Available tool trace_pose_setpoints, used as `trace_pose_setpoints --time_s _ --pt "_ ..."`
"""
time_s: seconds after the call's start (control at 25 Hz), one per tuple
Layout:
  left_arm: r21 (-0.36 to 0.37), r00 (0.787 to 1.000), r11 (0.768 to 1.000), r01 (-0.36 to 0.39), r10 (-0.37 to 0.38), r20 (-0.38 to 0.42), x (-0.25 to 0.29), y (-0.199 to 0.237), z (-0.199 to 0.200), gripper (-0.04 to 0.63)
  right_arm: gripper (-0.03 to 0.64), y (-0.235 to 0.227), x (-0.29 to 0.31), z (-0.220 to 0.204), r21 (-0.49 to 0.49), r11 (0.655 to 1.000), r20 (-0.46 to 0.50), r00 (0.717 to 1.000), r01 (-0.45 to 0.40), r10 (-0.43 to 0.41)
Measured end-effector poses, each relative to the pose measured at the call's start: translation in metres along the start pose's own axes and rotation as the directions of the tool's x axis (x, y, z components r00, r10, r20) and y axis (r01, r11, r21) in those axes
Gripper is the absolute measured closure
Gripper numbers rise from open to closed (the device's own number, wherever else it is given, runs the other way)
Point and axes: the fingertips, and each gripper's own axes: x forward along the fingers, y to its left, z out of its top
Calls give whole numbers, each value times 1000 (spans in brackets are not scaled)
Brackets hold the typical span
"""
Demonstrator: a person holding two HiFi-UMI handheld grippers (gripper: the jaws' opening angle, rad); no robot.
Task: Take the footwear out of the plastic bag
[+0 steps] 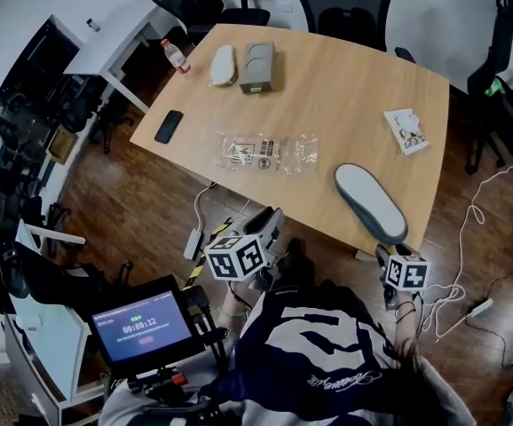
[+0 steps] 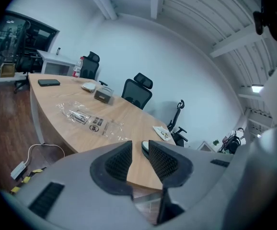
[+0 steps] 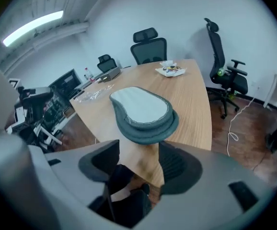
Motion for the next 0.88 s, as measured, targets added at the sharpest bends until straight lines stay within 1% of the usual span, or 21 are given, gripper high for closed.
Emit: trace_pose_setpoints --time_s 0.08,0.12,0.2,0.28,0.36,0.4,0.44,0.48,0.56,0.6,0.64,0.68,0.76,0.8,0.88 --pt "-3 1000 1000 -8 8 -1 -11 -13 -16 494 364 5 -6 -10 -79 997 -32 999 -25 22" --pt "-3 1000 1000 -12 12 -4 -18 -20 -24 494 367 10 -10 -16 -89 994 -42 998 -56 53" --pt "-2 1000 1000 -20 20 -6 -32 -32 -38 494 371 25 -20 -27 -51 987 -46 988 -150 148" --pt "-5 1000 1000 -29 29 -1 -42 -40 -45 494 374 41 -27 -32 13 971 -28 970 -241 241" --pt "-10 999 999 -31 31 9 -49 -46 -46 494 376 56 -34 -31 75 946 15 949 -315 315" --pt "-13 999 999 -31 31 12 -50 -47 -46 494 376 62 -36 -28 93 935 43 940 -341 338" --pt "-13 999 999 -31 32 13 -51 -48 -46 494 392 66 -38 -24 96 932 72 936 -350 344" --pt "-11 999 999 -34 34 12 -52 -48 -46 494 433 68 -39 -19 87 937 100 939 -339 330" --pt "2 999 999 -38 38 6 -52 -47 -48 494 549 68 -38 -9 45 956 143 949 -291 282" --pt "8 999 999 -37 37 3 -51 -47 -48 494 585 69 -38 -5 27 961 156 951 -276 268" --pt "12 999 999 -34 34 1 -50 -48 -49 494 600 72 -39 -1 19 961 168 948 -277 270" --pt "16 1000 999 -29 29 -1 -49 -49 -50 494 600 76 -40 3 22 956 181 942 -292 283" --pt "28 1000 999 -23 23 -2 -47 -52 -51 494 605 84 -46 11 47 940 217 922 -338 321" --pt "39 1000 999 -20 21 -1 -47 -54 -51 494 618 88 -49 15 61 931 237 911 -360 337" --pt "62 1000 998 -13 13 1 -45 -58 -54 494 618 95 -55 19 77 918 269 895 -389 356"
